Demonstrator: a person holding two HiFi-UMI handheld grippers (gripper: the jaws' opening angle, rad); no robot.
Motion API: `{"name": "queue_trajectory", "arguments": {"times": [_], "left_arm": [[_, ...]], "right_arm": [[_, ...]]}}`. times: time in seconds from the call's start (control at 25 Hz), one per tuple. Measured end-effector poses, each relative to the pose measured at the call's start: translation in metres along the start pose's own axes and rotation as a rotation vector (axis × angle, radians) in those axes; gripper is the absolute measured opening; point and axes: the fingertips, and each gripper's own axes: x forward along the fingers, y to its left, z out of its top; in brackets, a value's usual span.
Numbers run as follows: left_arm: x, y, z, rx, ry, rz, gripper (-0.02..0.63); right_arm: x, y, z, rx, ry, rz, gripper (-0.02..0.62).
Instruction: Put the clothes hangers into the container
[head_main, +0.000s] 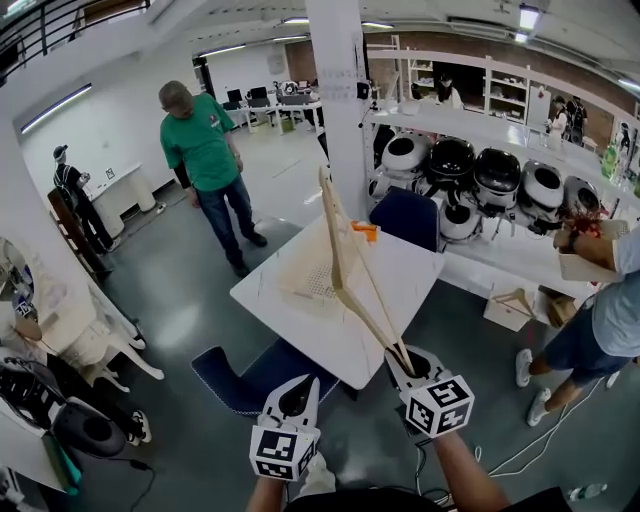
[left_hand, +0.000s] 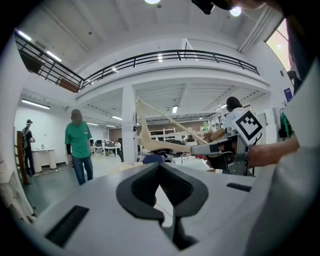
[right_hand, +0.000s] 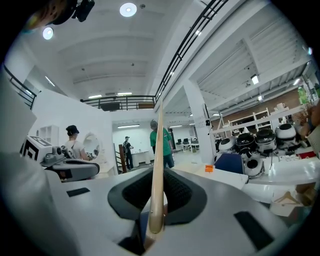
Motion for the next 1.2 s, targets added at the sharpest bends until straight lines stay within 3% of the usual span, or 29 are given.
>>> {"name": "queue_trajectory", "arguments": {"times": [0.64,1.2], "left_arm": [[0.046,0.075,0.004,-0.011,-0.004,-0.031,0.005],[0.073,0.152,0.002,-0.026,0.006,-0.102,0.005]], "right_arm": [[0.083,-0.005,0.013,-0.004,0.013,-0.033,0.063],[0.154,0.009,0.022,0.013,0.023,-0.111,0.063]]}}
